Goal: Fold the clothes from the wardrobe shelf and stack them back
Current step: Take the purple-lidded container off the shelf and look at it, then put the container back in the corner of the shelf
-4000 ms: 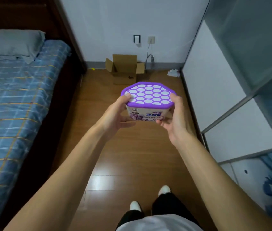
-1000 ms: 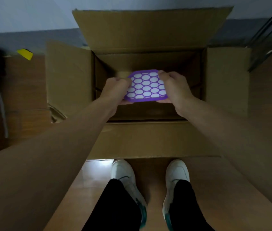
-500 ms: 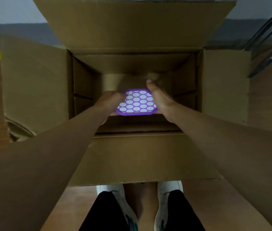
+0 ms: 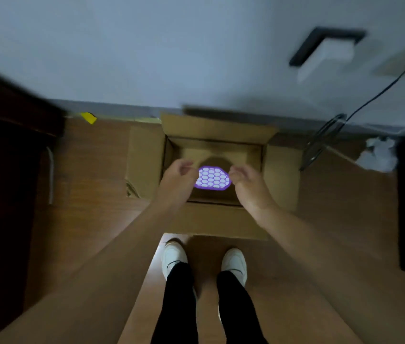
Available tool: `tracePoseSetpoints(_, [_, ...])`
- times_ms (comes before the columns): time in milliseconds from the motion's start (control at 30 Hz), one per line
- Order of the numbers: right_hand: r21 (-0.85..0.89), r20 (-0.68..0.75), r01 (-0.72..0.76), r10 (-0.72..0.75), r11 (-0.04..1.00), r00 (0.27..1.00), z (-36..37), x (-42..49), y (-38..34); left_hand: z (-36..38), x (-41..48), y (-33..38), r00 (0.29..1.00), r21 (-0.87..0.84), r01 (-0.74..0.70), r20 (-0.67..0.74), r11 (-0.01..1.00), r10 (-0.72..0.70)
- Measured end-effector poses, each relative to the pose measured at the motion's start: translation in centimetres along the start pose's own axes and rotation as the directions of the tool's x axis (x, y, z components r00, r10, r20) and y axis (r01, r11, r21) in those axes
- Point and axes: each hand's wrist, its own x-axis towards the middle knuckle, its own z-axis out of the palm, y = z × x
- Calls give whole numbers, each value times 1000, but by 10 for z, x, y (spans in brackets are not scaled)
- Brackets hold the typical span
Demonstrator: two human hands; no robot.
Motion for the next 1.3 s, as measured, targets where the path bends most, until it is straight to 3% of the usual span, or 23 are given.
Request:
tracePoseSetpoints(100, [35, 59, 18, -20, 999, 998, -31, -79, -76, -35, -93, 59, 999, -138, 31, -17, 990, -34])
tracePoseSetpoints(233, [60, 159, 90, -98, 994, 982, -70, -189, -160, -75, -229, 137, 999, -284, -28, -51, 958, 14])
tracePoseSetpoints(467, [-115, 413, 80, -26, 990, 910, -120, -333, -175, -140, -420, 167, 968, -312, -202, -208, 928, 141])
tracePoseSetpoints(567, [-229, 456, 65, 48, 971, 889, -126, -379, -157, -151, -488, 131, 941, -380, -221, -326, 898, 93])
tracePoseSetpoints(733, [-403, 573, 155, 117, 902, 811, -102, -456, -124, -131, -602, 20, 873, -631, -156, -448, 760, -192])
tracePoseSetpoints(867, [-469, 752, 412, 109, 781, 650, -66, -529, -109, -86, -680, -76, 787, -786, -94, -434, 611, -438])
tracePoseSetpoints(1033, [-423, 887, 629, 155, 652, 436, -27, -619, -82, -18, -763, -185, 711, -899, -41, -333, 437, -619])
tracePoseSetpoints(1167, [-408, 911, 778, 267, 477, 315, 6, -699, -25, 40, -835, -268, 599, -958, -182, -288, 223, -747])
tracePoseSetpoints(1300, [-416, 885, 857, 352, 303, 305, 32, -745, 28, 71, -888, -314, 521, -921, -383, -277, 69, -808])
